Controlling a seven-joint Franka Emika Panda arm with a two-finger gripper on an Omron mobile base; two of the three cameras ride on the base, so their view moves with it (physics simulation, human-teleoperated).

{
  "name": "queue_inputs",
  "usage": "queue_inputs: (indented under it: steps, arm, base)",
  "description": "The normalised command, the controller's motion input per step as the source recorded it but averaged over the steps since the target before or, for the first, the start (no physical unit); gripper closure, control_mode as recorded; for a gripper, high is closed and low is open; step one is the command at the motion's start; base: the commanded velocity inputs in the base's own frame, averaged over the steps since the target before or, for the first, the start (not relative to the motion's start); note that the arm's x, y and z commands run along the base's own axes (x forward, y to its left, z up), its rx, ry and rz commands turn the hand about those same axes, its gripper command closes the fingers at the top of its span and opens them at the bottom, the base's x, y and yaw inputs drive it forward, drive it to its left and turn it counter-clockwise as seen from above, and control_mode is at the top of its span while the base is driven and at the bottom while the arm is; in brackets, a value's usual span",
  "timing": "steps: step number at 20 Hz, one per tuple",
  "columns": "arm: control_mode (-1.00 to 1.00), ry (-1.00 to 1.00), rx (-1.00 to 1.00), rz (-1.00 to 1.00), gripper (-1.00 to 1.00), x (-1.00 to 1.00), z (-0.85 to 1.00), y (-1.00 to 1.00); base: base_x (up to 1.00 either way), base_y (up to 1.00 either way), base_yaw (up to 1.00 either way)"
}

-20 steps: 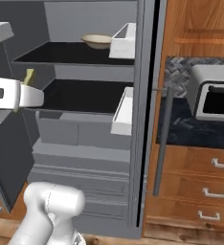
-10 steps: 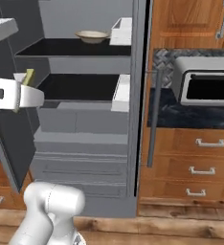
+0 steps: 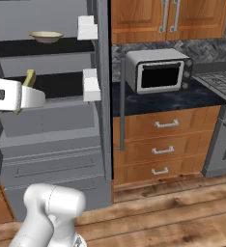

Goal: Retrieve the butter from the fridge and place it on a plate on the dining table. Then retrieve the butter knife by the fridge and place it near the plate.

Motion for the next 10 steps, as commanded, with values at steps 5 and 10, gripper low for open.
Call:
queue_inputs:
  steps: [5,10]
  arm:
    - [1.0,0.0,0.0,0.0,1.0,0.0,0.0,0.0]
    - [1.0,0.0,0.0,0.0,1.0,0.0,0.0,0.0]
  base:
    - [-0.14,0.0,-0.59]
    - [-0.16,0.0,-0.62]
